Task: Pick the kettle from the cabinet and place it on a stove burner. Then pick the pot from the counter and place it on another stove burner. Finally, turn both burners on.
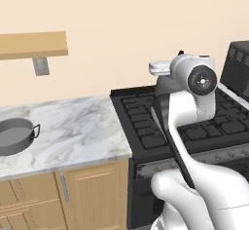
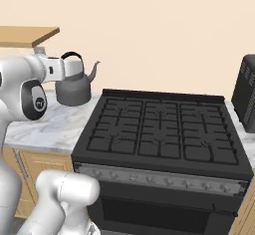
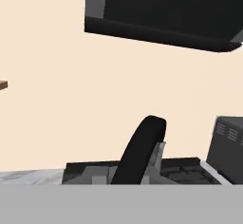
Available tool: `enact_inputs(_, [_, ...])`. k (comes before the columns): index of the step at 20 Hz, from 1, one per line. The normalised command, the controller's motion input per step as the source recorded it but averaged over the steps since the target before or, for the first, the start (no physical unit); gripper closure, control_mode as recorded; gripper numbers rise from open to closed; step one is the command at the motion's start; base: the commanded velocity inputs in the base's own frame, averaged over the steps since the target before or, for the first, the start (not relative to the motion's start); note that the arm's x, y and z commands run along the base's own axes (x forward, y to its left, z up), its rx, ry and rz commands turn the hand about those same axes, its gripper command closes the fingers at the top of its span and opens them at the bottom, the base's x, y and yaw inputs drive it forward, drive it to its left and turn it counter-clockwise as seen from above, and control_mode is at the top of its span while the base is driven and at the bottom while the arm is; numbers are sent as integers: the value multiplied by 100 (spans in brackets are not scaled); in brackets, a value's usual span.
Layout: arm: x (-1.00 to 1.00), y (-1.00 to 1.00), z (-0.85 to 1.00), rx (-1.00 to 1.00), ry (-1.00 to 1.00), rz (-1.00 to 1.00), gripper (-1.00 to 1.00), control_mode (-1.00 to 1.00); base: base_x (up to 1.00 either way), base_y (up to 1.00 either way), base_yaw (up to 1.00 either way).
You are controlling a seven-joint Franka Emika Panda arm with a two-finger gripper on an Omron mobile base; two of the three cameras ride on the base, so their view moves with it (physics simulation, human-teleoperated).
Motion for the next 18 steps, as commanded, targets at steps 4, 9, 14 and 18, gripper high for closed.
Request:
enact_inputs(4, [0,0,0,0,0,0,100,100,35,-31,3])
enact_inputs(9, [0,0,0,0,0,0,100,100,35,-32,4])
enact_inputs(14, [0,0,0,0,0,0,100,100,46,-30,4])
enact_inputs(18, [0,0,0,0,0,0,100,100,50,-23,3])
